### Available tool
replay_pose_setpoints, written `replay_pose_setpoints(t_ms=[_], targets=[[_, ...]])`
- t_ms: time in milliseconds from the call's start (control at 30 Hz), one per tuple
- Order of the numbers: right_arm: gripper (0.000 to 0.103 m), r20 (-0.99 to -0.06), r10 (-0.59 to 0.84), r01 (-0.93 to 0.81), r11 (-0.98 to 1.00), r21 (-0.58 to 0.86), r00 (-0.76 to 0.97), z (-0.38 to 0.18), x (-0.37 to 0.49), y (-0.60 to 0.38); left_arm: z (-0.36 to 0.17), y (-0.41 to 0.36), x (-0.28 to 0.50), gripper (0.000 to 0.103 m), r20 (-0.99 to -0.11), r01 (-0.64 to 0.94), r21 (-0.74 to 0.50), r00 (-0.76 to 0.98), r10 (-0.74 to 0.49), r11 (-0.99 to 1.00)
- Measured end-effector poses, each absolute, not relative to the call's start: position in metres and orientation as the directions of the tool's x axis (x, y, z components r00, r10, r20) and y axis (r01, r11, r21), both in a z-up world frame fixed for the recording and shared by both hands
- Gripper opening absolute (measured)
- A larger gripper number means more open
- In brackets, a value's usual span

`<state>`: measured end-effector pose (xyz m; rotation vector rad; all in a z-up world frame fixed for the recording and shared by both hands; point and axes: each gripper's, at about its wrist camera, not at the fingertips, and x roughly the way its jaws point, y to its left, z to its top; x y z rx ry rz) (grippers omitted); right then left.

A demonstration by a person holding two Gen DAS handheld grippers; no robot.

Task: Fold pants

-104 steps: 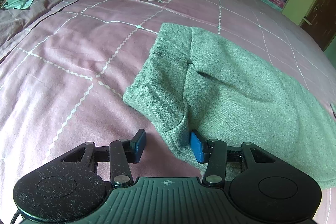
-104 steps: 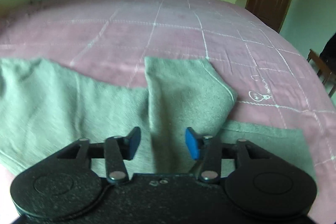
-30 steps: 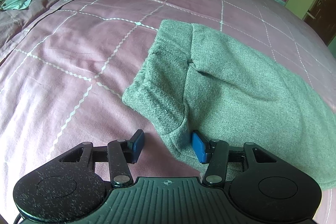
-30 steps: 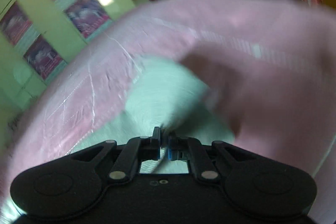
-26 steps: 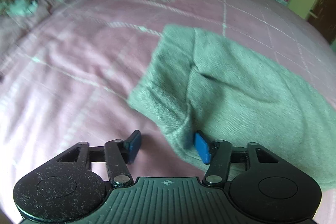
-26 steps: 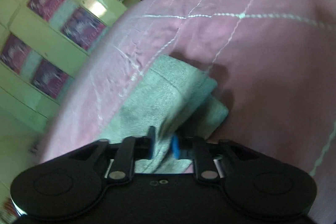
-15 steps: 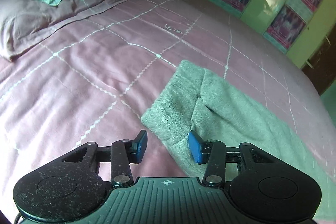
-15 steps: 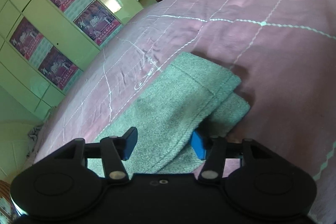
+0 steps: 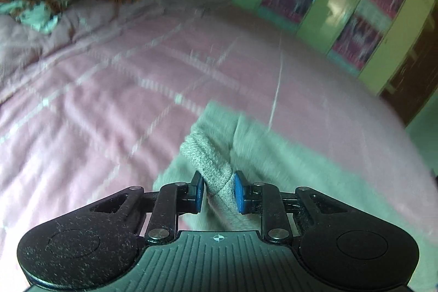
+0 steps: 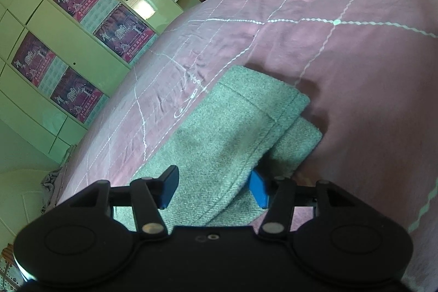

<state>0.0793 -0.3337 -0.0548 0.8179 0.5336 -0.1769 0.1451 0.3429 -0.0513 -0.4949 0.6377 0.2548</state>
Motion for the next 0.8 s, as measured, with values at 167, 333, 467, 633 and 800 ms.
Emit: replay_pose_setpoints(t_ms=[167,333,467,633,800], targets=[[0.053,-0.52,0.053,0.354,0.675,0.648,0.852,-0.054,0.08,-0.334,-0.06,0.351,0.159,0.023,-0.682,-0.373,-0.306,0.728,0.071,0.876],[0.053,-0.513,0.06,0.353,0.656,0.667,0.856,-0.056,0.079,-0.338,-0.093,0.361,0.162,0.024,-0.73,-0.411,-0.339,0.682,0.038,0.846],[0.053,-0.514,0.067,0.348,0.66,0.665,0.855,-0.055,0.079,-0.337,-0.087,0.36,0.162,0.024,-0.729,-0.396,-0.329,0.683,0.036,0.857],[0.005,-0.544,0.048,0.386,0.653,0.652,0.837,-0.054,0.082,-0.344,-0.075,0.365,0.165,0.024,-0.718,-0.367,-0.334,0.696,0.018,0.868],[0.004,-0.502,0.031,0.329,0.719,0.612,0.864,-0.027,0.069,-0.331,-0.07,0.371,0.161,0.024,-0.699,-0.36,-0.355,0.715,0.011,0.863]])
